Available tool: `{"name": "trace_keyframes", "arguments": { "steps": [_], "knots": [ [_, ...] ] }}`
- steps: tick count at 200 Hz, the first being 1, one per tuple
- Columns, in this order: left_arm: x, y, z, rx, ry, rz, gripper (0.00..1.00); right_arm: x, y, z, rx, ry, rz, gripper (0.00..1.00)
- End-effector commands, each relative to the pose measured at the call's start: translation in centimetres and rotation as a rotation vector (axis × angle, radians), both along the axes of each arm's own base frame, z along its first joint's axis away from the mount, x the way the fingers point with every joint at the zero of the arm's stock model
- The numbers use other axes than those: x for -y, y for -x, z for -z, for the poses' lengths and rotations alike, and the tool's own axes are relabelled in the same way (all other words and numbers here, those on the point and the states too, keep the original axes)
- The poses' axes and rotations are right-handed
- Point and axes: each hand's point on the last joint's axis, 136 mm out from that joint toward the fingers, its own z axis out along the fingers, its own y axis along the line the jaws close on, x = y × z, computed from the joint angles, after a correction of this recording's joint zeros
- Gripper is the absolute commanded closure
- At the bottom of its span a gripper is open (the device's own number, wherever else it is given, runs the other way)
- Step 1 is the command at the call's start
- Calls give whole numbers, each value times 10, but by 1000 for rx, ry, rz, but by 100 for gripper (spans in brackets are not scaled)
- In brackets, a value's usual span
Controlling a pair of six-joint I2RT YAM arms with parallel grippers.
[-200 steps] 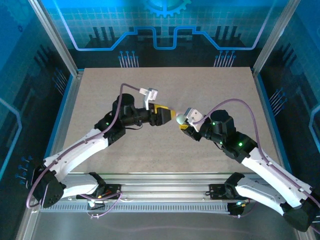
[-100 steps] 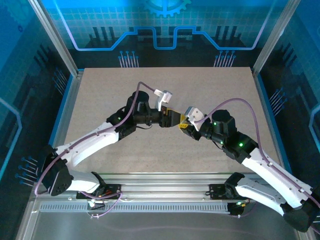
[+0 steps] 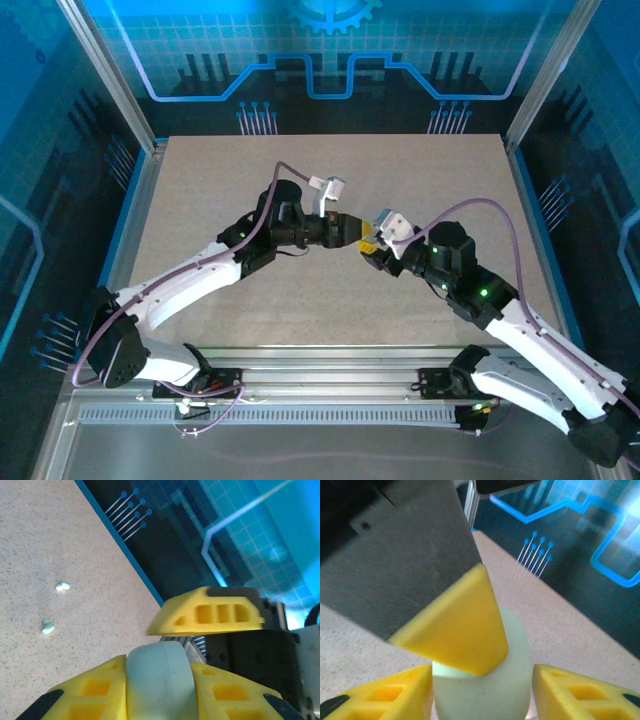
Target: Insert wireless bluetooth earbuds into charging case
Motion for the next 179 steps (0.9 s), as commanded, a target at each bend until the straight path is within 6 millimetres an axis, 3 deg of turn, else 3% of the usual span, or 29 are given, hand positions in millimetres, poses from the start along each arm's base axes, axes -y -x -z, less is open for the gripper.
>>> {"name": "trace_keyframes", "arguments": {
  "steps": [1, 19, 61, 90, 117, 179],
  "knots": [
    [-4, -5, -21, -86, 143, -56, 85, 9, -1, -15, 173, -33, 23, 39],
    [-5, -5, -27, -128, 200, -49, 85, 11, 3, -15, 227, -54, -5, 35],
    [-11, -2, -36, -158, 252, -44, 85, 20, -1, -27, 140, -207, -74, 34],
    [-11, -1, -39, -156, 259, -40, 85, 11, 7, -37, 95, -226, -190, 37],
    [-10, 0, -42, -155, 273, -25, 86, 6, -3, -36, 62, -214, -197, 39],
    [-10, 1, -42, -153, 274, -20, 86, 1, -4, -46, 62, -245, -247, 50]
  ]
}}
